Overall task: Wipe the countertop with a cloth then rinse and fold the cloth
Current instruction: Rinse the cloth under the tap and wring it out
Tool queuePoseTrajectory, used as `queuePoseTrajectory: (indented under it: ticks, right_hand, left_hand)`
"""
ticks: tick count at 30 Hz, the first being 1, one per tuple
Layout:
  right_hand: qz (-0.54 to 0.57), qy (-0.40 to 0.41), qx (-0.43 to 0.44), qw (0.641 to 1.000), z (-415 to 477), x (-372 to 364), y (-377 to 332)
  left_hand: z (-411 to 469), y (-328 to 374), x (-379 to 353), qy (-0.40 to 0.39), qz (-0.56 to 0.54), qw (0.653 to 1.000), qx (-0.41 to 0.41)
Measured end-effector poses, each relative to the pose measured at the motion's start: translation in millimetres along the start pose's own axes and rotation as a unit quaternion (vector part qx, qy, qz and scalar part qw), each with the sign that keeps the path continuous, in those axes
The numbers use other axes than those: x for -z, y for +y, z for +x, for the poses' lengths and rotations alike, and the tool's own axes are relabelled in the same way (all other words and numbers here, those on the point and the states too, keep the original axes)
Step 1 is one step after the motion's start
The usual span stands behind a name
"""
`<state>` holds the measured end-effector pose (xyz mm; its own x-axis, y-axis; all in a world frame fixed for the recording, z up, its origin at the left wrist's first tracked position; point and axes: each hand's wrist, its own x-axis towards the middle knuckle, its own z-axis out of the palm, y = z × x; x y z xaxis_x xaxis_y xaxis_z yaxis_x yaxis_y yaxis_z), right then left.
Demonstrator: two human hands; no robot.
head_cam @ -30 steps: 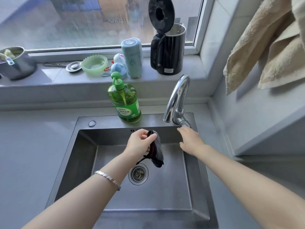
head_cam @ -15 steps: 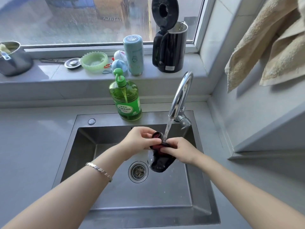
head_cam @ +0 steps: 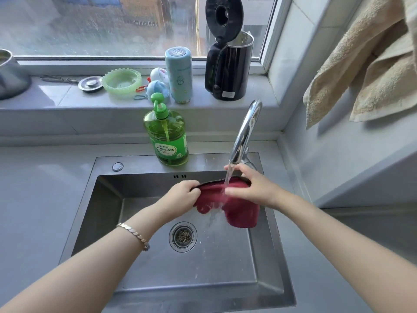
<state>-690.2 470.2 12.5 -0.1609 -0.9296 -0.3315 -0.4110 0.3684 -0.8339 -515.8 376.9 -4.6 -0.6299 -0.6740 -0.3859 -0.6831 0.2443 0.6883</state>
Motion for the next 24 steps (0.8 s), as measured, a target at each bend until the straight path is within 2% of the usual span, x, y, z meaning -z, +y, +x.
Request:
queuePoseTrajectory:
  ticks: [2, 5, 6, 7, 8, 10, 11, 14, 17, 20, 21, 22, 24]
  right_hand:
    - [-0.176, -0.058, 0.017, 0.982, -3, 5, 0]
    - [-0.438, -0.084, 0.046, 0.894, -4, 0, 13]
    - [-0.481, -0.071, 0.053, 0.872, -3, -1, 20]
    - [-0.495, -0.056, 0.052, 0.865, -3, -2, 25]
    - [-0.482, -0.047, 0.039, 0.874, -1, -3, 29]
    - [-0.399, -0.054, -0.01, 0.915, 4, -2, 33]
    - [-0.341, -0.056, -0.04, 0.938, 6, 0, 36]
    - [-0.109, -0.042, -0.137, 0.984, 5, 3, 46]
    - [0.137, -0.031, -0.187, 0.972, -6, -8, 50]
    - [0.279, 0.04, -0.187, 0.941, -10, -31, 43]
    - [0.301, 0.073, -0.182, 0.933, -12, -39, 38]
    - [0.32, 0.097, -0.173, 0.927, -13, -46, 34]
    - [0.343, 0.128, -0.148, 0.919, -15, -60, 28]
  left_hand:
    - [-1, 0, -1, 0.021, -0.021, 0.999, -0.015]
    - [-3, -3, -1, -0.034, -0.056, 0.998, -0.008]
    - [-4, -5, 1, -0.072, -0.043, 0.997, -0.005]
    - [-5, -8, 1, -0.109, 0.006, 0.994, -0.016]
    - [-4, -12, 0, -0.14, 0.071, 0.987, -0.032]
    - [-3, -19, -3, -0.166, 0.142, 0.975, -0.031]
    - [-3, -22, -3, -0.17, 0.123, 0.978, -0.011]
    - [-3, -34, -3, -0.154, -0.077, 0.982, 0.079]
    - [-4, -39, -14, -0.098, -0.267, 0.95, 0.132]
    - [-5, -32, -33, -0.017, -0.317, 0.931, 0.177]
    - [-6, -27, -37, -0.002, -0.363, 0.911, 0.195]
    - [-6, -21, -40, 0.0, -0.43, 0.876, 0.217]
    - [-6, -9, -42, -0.014, -0.571, 0.782, 0.25]
